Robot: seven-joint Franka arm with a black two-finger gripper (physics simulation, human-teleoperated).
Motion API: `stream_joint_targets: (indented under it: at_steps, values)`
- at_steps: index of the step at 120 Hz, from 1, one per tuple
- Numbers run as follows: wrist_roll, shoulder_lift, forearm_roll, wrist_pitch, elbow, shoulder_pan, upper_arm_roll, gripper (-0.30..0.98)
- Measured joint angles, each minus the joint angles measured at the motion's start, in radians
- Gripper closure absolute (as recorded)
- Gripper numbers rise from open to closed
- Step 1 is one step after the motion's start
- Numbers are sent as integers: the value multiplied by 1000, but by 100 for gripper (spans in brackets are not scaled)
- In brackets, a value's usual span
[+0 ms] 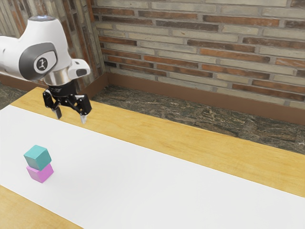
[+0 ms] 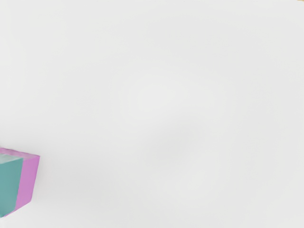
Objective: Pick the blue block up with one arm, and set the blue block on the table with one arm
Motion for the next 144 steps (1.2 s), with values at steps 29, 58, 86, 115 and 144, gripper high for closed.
stream_joint_targets:
  at_steps: [29, 58, 86, 115, 144]
  values:
    - [84, 20, 14, 131, -87, 122, 1, 0]
    - [207, -51, 17, 208, -240, 208, 3, 0]
    - [329, -21, 17, 259, -274, 315, 8, 0]
    - [442, 51, 23, 323, -269, 339, 8, 0]
    - [521, 67, 24, 364, -278, 350, 8, 0]
